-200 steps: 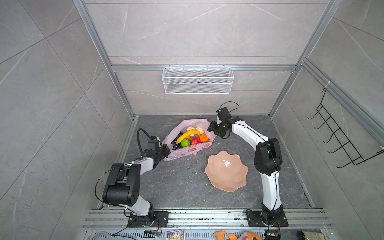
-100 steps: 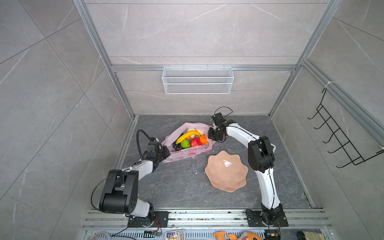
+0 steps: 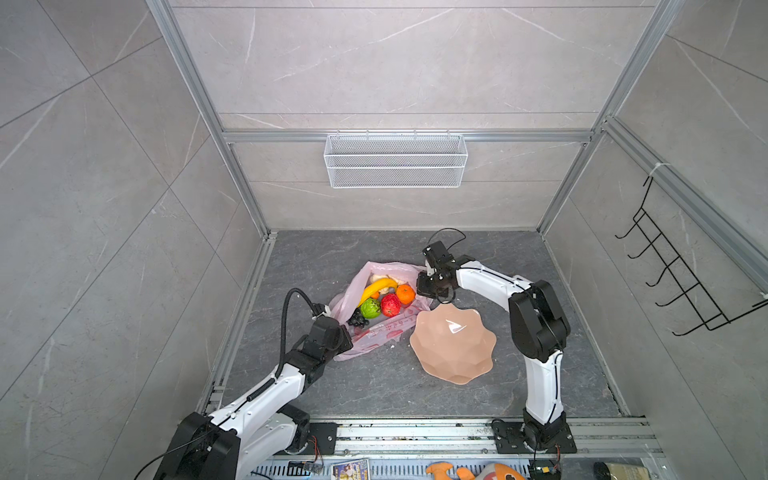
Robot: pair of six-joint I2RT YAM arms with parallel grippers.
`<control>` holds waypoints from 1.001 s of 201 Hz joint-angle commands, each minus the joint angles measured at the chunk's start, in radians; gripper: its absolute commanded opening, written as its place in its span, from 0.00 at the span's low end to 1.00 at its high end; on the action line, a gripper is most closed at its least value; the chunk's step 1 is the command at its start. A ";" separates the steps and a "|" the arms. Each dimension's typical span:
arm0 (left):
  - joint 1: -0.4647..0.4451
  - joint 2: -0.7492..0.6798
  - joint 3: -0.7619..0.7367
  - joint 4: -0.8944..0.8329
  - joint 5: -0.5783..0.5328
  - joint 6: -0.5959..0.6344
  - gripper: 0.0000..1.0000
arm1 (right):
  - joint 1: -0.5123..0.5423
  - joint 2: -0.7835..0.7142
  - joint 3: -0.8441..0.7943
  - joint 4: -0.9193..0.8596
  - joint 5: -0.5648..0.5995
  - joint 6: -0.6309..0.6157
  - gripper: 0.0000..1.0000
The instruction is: Take the fake fruits out of the plastic bag
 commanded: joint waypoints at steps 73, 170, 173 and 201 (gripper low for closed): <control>-0.210 0.122 0.061 0.024 -0.109 -0.044 0.11 | -0.001 -0.143 -0.074 0.002 0.144 -0.020 0.25; -0.215 0.103 0.041 0.016 -0.157 -0.060 0.18 | 0.146 -0.155 0.064 -0.150 0.082 0.099 0.57; -0.215 0.103 0.041 0.016 -0.157 -0.060 0.18 | 0.149 -0.142 0.075 -0.158 0.072 0.105 0.57; -0.215 0.103 0.040 0.017 -0.154 -0.062 0.18 | 0.166 -0.067 0.143 -0.200 0.095 0.118 0.58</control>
